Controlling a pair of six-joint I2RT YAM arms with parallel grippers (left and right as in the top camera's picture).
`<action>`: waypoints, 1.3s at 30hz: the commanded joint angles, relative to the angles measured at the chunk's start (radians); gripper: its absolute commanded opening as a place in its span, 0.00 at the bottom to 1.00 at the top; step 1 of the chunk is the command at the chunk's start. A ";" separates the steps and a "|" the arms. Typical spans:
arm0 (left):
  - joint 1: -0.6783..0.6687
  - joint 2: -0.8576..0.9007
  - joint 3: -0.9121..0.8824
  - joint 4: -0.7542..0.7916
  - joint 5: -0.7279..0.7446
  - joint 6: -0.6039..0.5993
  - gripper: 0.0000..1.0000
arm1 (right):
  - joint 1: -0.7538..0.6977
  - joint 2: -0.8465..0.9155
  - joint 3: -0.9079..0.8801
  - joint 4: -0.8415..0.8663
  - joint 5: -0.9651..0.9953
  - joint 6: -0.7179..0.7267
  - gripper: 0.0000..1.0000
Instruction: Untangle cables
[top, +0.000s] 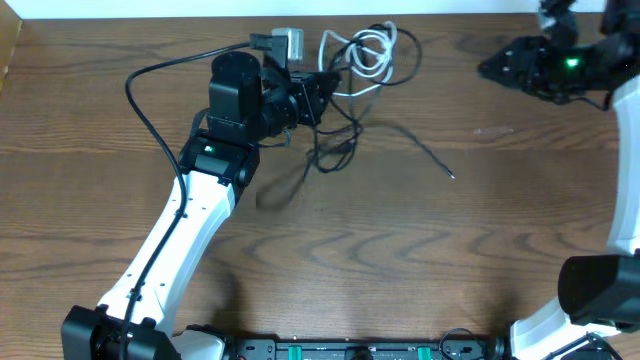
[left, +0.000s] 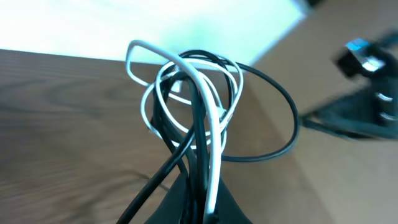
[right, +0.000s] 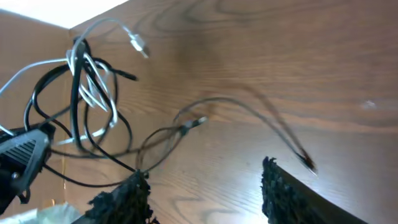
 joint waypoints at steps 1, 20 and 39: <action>-0.002 -0.006 0.007 0.006 0.196 -0.035 0.08 | 0.058 -0.028 0.005 0.029 -0.026 -0.009 0.59; -0.002 0.007 0.007 -0.220 0.122 0.105 0.08 | 0.240 -0.030 0.010 0.276 -0.100 0.075 0.59; -0.001 0.015 0.006 -0.235 0.049 0.105 0.08 | 0.498 -0.008 -0.079 0.252 0.405 0.309 0.40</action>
